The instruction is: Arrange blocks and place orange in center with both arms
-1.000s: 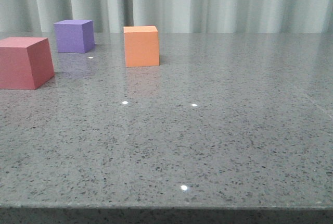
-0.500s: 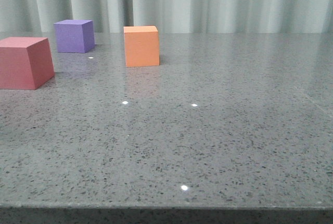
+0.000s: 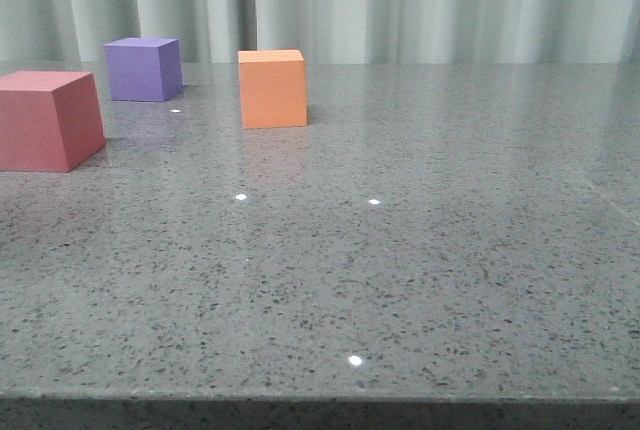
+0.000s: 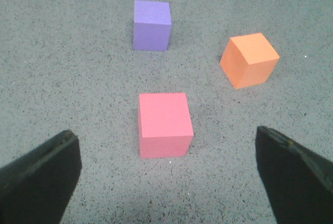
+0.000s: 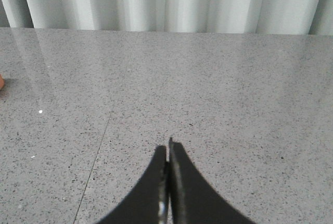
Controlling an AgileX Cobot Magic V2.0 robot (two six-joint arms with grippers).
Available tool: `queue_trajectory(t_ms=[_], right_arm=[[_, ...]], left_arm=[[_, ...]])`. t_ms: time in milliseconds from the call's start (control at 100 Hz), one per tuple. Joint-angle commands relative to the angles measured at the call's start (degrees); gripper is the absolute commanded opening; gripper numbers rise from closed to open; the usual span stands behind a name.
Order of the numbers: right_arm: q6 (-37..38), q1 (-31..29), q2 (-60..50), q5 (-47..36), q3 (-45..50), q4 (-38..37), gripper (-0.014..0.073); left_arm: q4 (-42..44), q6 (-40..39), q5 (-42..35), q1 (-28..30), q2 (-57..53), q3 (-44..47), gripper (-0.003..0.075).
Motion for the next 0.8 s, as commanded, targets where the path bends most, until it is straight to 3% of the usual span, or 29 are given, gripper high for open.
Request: queue_trajectory(t_ms=[0, 350, 560, 790], right_arm=[[0.02, -0.34, 0.7, -3.91, -1.47, -0.55, -0.0069], [0.02, -0.34, 0.7, -3.91, -1.47, -0.55, -0.0069], [0.02, -0.34, 0.7, -3.91, -1.47, -0.55, -0.0069], [0.02, -0.34, 0.7, -3.91, -1.47, -0.55, -0.0069]], left_arm=[[-2.0, 0.05, -5.17, 0.19, 0.01, -1.83, 0.0595], [-12.49, 0.05, -6.5, -0.84, 8.59, -5.41, 0.0585], [-13.66, -0.23, -8.32, -7.14, 20.29, -11.49, 0.0585], [-8.64, -8.4, -9.77, -14.92, 34.49, -23.02, 0.0585]])
